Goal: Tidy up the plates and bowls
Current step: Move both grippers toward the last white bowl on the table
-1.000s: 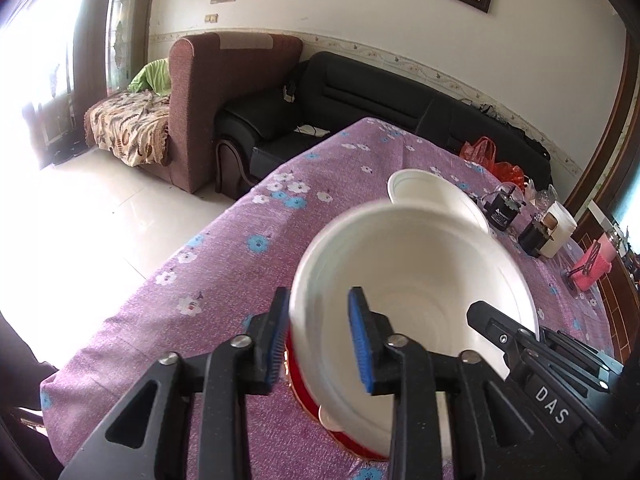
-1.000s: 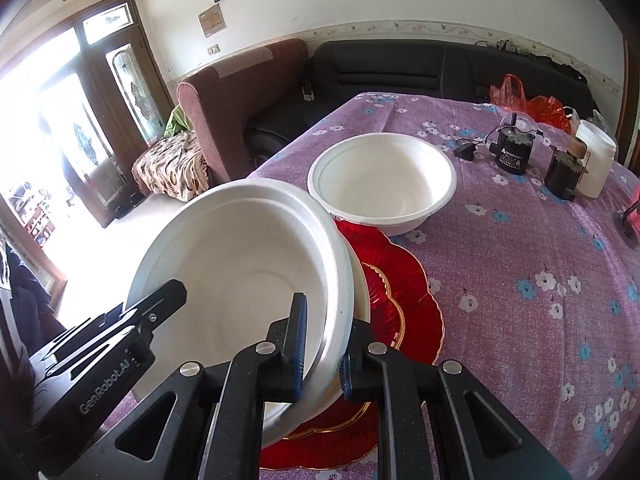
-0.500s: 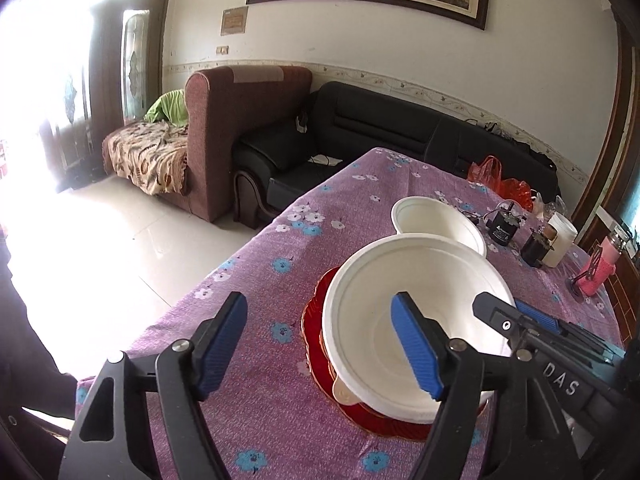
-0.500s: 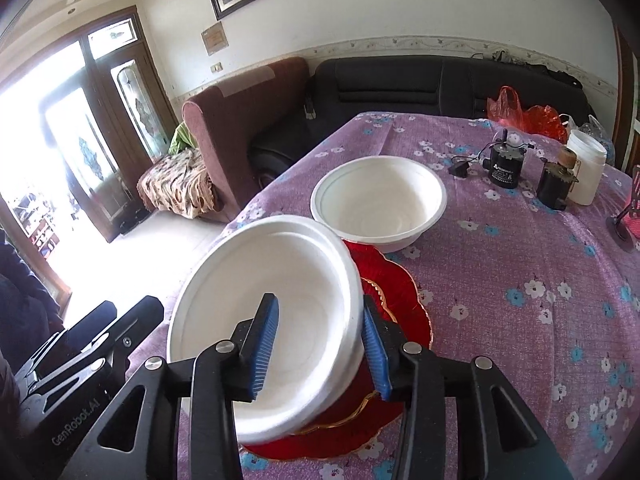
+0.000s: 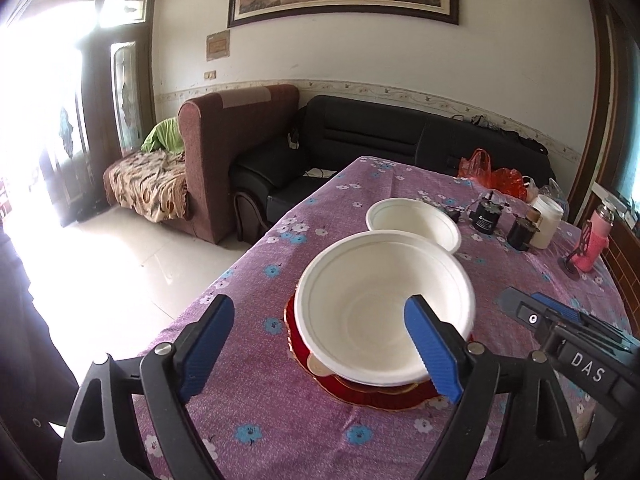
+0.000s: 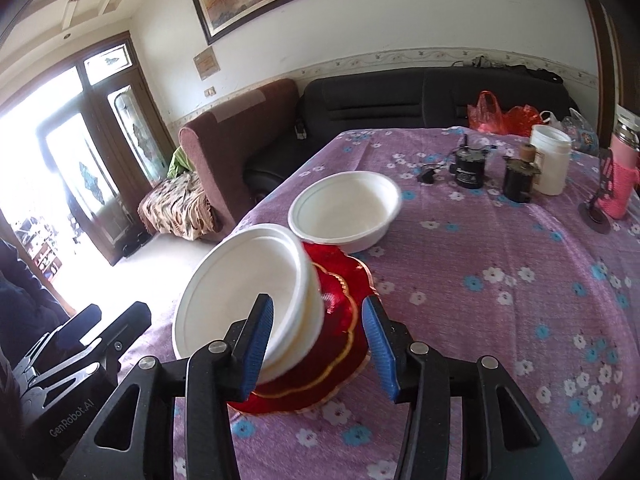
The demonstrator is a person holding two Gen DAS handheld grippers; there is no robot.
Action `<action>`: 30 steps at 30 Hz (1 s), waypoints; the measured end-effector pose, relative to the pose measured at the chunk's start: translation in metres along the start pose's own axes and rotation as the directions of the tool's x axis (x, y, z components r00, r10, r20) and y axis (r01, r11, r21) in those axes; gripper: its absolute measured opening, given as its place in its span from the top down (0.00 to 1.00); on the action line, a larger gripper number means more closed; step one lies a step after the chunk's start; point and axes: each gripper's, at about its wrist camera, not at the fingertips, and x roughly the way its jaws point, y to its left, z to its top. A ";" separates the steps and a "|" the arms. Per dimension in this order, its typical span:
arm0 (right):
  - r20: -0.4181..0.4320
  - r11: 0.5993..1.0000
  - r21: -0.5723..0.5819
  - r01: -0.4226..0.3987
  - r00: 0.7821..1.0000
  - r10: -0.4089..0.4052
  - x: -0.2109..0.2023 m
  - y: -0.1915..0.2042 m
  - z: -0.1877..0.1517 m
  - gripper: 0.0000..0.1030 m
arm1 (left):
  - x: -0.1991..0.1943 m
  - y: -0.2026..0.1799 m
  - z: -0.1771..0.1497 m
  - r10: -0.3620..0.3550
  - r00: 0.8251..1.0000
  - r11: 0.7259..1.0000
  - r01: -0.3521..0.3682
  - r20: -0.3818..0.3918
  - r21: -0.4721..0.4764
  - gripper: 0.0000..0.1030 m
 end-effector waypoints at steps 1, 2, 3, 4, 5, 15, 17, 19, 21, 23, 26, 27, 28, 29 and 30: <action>0.006 1.000 0.006 0.003 1.000 -0.003 -0.005 -0.004 -0.001 0.51 | -0.003 -0.004 0.000 0.003 1.000 1.000 -0.003 0.003 0.009 0.14; 0.014 1.000 0.012 0.006 1.000 -0.006 -0.011 -0.009 -0.002 0.51 | -0.007 -0.009 0.000 0.007 1.000 1.000 -0.007 0.006 0.022 0.11; 0.020 1.000 0.016 0.008 1.000 -0.008 -0.016 -0.012 -0.002 0.51 | -0.009 -0.014 -0.001 0.012 1.000 0.999 -0.012 0.010 0.034 0.10; 0.028 1.000 0.021 0.012 1.000 -0.012 -0.022 -0.017 -0.002 0.51 | -0.013 -0.019 -0.001 0.019 1.000 0.999 -0.020 0.016 0.048 0.10; 0.036 1.000 0.026 0.015 0.999 -0.016 -0.027 -0.021 -0.003 0.51 | -0.017 -0.024 -0.001 0.024 0.999 0.998 -0.025 0.022 0.063 0.10; 0.135 0.995 0.077 0.061 0.988 -0.072 -0.087 -0.063 0.005 0.45 | -0.049 -0.061 -0.002 -0.016 0.998 0.987 0.006 0.061 0.158 0.09; 0.154 0.994 0.085 0.070 0.985 -0.083 -0.098 -0.071 0.006 0.44 | -0.053 -0.068 -0.003 -0.031 0.998 0.985 0.019 0.063 0.172 0.09; 0.167 0.993 0.092 0.079 0.982 -0.094 -0.107 -0.078 0.008 0.43 | -0.054 -0.073 -0.003 -0.044 0.997 0.983 0.033 0.057 0.183 0.09; 0.177 0.991 0.104 0.087 0.979 -0.104 -0.114 -0.085 0.010 0.42 | -0.054 -0.077 -0.003 -0.051 0.997 0.980 0.039 0.053 0.195 0.09; 0.182 0.990 0.113 0.090 0.977 -0.109 -0.118 -0.090 0.012 0.42 | -0.054 -0.080 -0.002 -0.052 0.997 0.979 0.040 0.056 0.202 0.09; 0.188 0.988 0.116 0.099 0.975 -0.120 -0.122 -0.094 0.015 0.42 | -0.052 -0.082 -0.001 -0.071 0.996 0.977 0.060 0.048 0.205 0.09; 0.187 0.988 0.116 0.102 0.975 -0.122 -0.122 -0.095 0.016 0.42 | -0.050 -0.082 0.000 -0.089 0.995 0.976 0.081 0.032 0.204 0.09; 0.185 0.988 0.115 0.103 0.975 -0.124 -0.123 -0.095 0.016 0.42 | -0.047 -0.081 0.002 -0.114 0.993 0.973 0.110 0.009 0.201 0.09; 0.182 0.988 0.114 0.107 0.975 -0.126 -0.122 -0.096 0.017 0.42 | -0.042 -0.077 0.006 -0.157 0.987 0.969 0.160 -0.030 0.187 0.09; 0.179 0.987 0.113 0.111 0.975 -0.130 -0.120 -0.097 0.019 0.41 | -0.037 -0.073 0.010 -0.200 0.977 0.965 0.209 -0.068 0.161 0.09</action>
